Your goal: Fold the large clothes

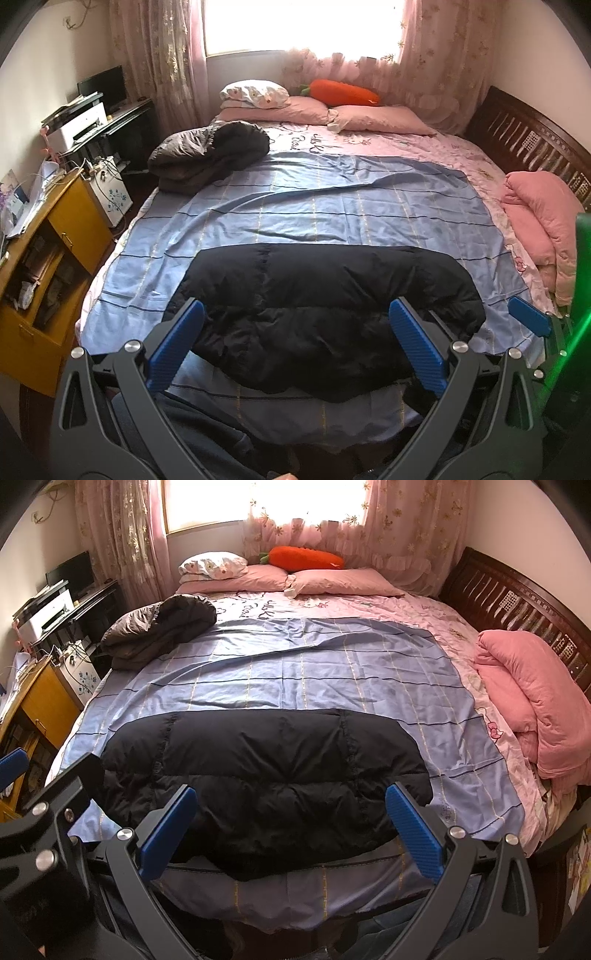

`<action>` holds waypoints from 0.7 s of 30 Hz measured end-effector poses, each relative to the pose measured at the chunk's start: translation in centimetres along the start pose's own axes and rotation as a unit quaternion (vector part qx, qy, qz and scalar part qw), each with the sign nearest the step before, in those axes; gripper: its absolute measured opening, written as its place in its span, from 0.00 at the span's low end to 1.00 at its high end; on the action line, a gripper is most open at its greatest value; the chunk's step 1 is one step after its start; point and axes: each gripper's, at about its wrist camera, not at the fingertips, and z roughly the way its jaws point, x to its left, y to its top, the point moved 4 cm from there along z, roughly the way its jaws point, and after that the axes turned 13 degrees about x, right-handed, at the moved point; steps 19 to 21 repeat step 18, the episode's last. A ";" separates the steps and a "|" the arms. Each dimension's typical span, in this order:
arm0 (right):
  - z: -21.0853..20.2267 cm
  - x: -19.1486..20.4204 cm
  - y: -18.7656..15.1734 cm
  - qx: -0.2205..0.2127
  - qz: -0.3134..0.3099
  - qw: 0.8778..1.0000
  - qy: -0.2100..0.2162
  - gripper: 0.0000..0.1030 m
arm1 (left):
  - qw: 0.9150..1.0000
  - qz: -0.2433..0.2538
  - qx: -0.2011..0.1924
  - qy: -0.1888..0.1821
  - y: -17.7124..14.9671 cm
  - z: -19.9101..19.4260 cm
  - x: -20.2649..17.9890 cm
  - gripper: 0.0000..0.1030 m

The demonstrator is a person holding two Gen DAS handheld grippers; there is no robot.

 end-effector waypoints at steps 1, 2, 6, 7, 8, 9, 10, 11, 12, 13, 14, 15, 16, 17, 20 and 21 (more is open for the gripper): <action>0.1 0.0 0.0 0.000 0.000 1.000 0.000 0.99 | 1.000 0.000 0.000 -0.001 0.0 0.0 0.0 0.98; 0.0 0.0 0.0 0.000 0.000 1.000 -0.001 0.99 | 1.000 -0.001 -0.002 -0.001 0.0 0.0 0.1 0.98; 0.1 0.0 0.0 0.000 0.000 1.000 0.000 0.99 | 1.000 -0.005 -0.004 -0.003 0.1 -0.1 0.3 0.98; 0.1 0.0 0.0 0.000 0.000 1.000 -0.001 0.99 | 1.000 -0.005 -0.003 -0.002 0.1 0.0 0.3 0.98; 0.1 0.0 0.0 0.000 -0.001 1.000 0.000 0.99 | 1.000 -0.004 -0.003 -0.002 0.1 0.0 0.4 0.98; 0.1 0.0 0.0 0.000 -0.001 1.000 0.000 0.99 | 1.000 -0.004 -0.003 -0.002 0.1 0.0 0.4 0.98; 0.1 0.0 0.0 0.000 -0.001 1.000 0.000 0.99 | 1.000 -0.003 -0.002 -0.001 0.1 0.0 0.4 0.98; 0.1 0.0 0.0 0.000 -0.001 1.000 0.000 0.99 | 1.000 -0.002 -0.003 0.001 0.0 -0.1 0.4 0.98; 0.1 0.0 0.0 0.001 -0.001 1.000 0.000 0.99 | 1.000 -0.001 -0.005 0.005 0.0 -0.1 0.5 0.98; 0.1 0.0 0.0 0.001 -0.001 1.000 -0.001 0.99 | 1.000 0.000 -0.007 0.011 0.0 -0.1 0.4 0.98; 0.1 0.1 0.0 0.001 -0.001 1.000 -0.002 0.99 | 1.000 0.003 -0.008 0.014 0.0 -0.1 0.4 0.98; 0.1 0.1 0.0 0.002 0.000 1.000 -0.002 0.99 | 1.000 0.004 -0.008 0.012 0.0 -0.1 0.3 0.98; 0.2 0.1 -0.1 0.002 0.000 1.000 -0.001 0.99 | 1.000 0.005 -0.006 0.008 -0.1 -0.1 0.3 0.98; 0.3 0.0 -0.1 0.003 0.000 1.000 -0.002 0.99 | 1.000 0.005 -0.005 0.004 -0.1 0.0 0.2 0.98; 0.5 0.0 -0.1 0.003 -0.001 1.000 -0.003 0.99 | 1.000 0.005 -0.004 0.003 -0.1 0.1 0.2 0.98; 0.5 0.0 -0.1 0.003 -0.001 1.000 -0.003 0.99 | 1.000 0.005 -0.004 0.003 -0.1 0.1 0.2 0.98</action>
